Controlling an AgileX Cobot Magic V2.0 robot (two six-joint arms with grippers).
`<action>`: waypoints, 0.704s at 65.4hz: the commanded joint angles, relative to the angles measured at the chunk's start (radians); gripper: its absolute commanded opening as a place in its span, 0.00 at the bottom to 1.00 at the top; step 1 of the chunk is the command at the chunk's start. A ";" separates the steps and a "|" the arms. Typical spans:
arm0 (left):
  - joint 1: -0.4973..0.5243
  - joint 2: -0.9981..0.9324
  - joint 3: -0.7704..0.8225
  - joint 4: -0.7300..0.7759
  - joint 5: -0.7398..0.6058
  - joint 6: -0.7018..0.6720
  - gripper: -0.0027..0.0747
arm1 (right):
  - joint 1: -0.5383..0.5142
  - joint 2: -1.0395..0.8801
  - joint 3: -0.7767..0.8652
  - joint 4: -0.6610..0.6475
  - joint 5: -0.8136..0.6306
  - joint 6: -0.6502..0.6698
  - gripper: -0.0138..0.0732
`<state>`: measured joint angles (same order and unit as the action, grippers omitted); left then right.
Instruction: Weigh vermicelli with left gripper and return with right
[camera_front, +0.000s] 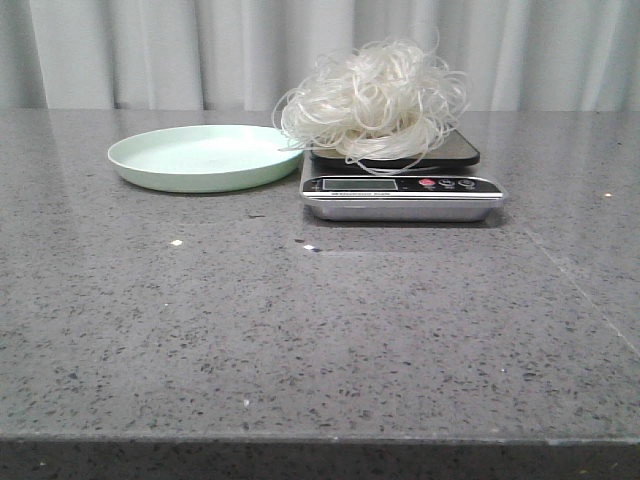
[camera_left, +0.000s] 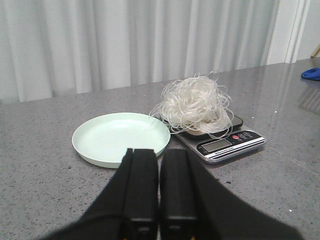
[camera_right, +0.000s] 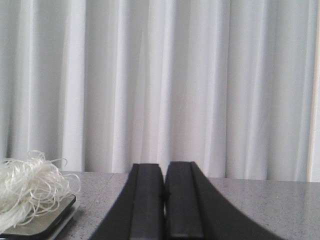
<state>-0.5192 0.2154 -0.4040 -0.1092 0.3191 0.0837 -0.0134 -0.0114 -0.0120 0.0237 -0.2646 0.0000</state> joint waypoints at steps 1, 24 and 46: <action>0.000 0.013 -0.026 -0.013 -0.084 -0.001 0.21 | 0.001 0.054 -0.147 -0.006 0.101 0.000 0.35; 0.000 0.013 -0.026 -0.013 -0.086 -0.001 0.21 | 0.001 0.362 -0.409 -0.005 0.365 0.000 0.35; 0.000 0.013 -0.026 -0.013 -0.086 -0.001 0.21 | 0.099 0.432 -0.451 0.005 0.370 0.000 0.35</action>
<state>-0.5192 0.2154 -0.4040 -0.1092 0.3169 0.0837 0.0496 0.3767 -0.4026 0.0256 0.1686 0.0000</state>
